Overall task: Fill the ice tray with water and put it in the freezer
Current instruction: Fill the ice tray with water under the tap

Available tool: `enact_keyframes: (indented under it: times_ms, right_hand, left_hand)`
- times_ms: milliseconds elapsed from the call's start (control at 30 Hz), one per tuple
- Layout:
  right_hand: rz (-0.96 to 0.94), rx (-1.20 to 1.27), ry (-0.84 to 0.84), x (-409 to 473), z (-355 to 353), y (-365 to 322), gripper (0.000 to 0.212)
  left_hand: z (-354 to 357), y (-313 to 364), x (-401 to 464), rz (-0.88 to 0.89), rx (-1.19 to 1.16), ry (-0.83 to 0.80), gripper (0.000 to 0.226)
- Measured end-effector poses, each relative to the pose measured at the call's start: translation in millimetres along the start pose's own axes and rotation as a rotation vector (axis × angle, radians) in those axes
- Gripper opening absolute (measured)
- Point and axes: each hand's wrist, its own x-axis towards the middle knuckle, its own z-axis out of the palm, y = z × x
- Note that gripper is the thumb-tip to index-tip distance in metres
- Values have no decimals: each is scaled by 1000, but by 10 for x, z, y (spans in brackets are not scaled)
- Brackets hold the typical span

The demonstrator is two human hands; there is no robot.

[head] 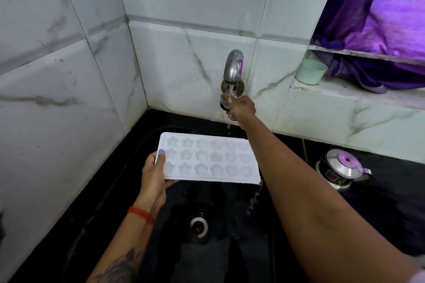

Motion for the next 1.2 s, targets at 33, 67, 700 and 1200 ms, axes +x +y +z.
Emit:
enact_keyframes:
  times_ms: [33,67,700,1200]
  right_hand:
    - [5,12,-4,-4,-4,-3,41]
    - [9,19,-11,-21,-15,-9,37]
    - [61,-437,-75,-1141,-700,768,58]
    - [158,-229,-34,-1847,-962,1370,19]
  left_hand:
    - [-3,2,0,2,0,2,23]
    - [-8,7,-4,3,0,4,23]
    - [-181,55,-254,-24,-22,-47,19]
    - [-350,-84,-754,-71,131,-137,20]
